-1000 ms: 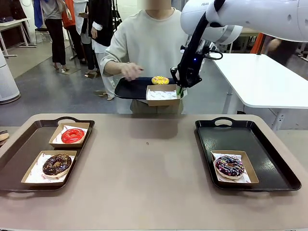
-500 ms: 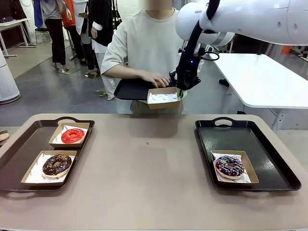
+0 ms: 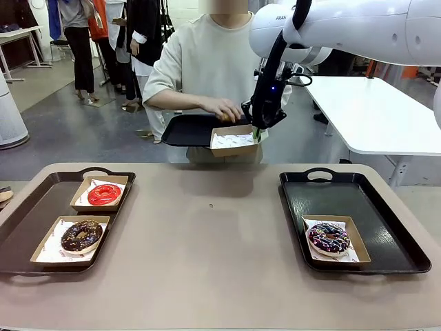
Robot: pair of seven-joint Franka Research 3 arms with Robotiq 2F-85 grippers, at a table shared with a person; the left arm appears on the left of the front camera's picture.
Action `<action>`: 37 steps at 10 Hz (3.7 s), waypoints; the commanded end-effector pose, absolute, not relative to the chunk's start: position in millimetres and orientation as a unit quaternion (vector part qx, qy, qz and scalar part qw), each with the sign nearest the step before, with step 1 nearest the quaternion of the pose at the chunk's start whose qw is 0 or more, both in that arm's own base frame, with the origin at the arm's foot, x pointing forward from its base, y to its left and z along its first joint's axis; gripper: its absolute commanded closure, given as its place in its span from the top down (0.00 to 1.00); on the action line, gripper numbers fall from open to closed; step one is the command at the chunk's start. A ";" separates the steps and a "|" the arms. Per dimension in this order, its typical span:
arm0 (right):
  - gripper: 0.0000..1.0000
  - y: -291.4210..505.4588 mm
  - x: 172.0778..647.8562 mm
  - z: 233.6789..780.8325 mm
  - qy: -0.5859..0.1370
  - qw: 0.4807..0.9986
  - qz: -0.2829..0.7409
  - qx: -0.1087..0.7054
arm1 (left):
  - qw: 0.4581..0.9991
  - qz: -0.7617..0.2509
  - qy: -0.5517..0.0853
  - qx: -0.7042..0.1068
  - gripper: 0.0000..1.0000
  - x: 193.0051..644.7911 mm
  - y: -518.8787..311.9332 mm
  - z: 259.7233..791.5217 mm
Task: Individually package the donuts and arrange them on the tray.
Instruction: Place the picked Paper togo box on the Handle tray while simultaneously picking up another Paper togo box from the table with the other hand, then place the picked Paper togo box on the Handle tray.
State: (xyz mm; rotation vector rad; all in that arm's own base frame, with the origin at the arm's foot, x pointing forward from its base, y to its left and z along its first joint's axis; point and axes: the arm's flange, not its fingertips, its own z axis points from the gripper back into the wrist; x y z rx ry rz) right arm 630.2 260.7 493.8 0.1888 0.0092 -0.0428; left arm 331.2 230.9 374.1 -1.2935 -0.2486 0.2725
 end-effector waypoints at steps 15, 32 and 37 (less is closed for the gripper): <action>0.01 259.8 622.7 502.6 0.029 0.996 0.043 0.069 | 0.779 0.124 -0.119 -0.603 1.00 327.1 229.8 376.7; 0.01 -14.1 567.0 455.3 -0.026 0.995 -0.025 0.088 | 0.779 0.124 -0.119 -0.603 1.00 327.1 229.8 376.7; 0.01 -12.6 570.8 443.6 -0.013 0.996 -0.040 0.082 | 0.779 0.124 -0.119 -0.603 1.00 327.1 229.8 376.7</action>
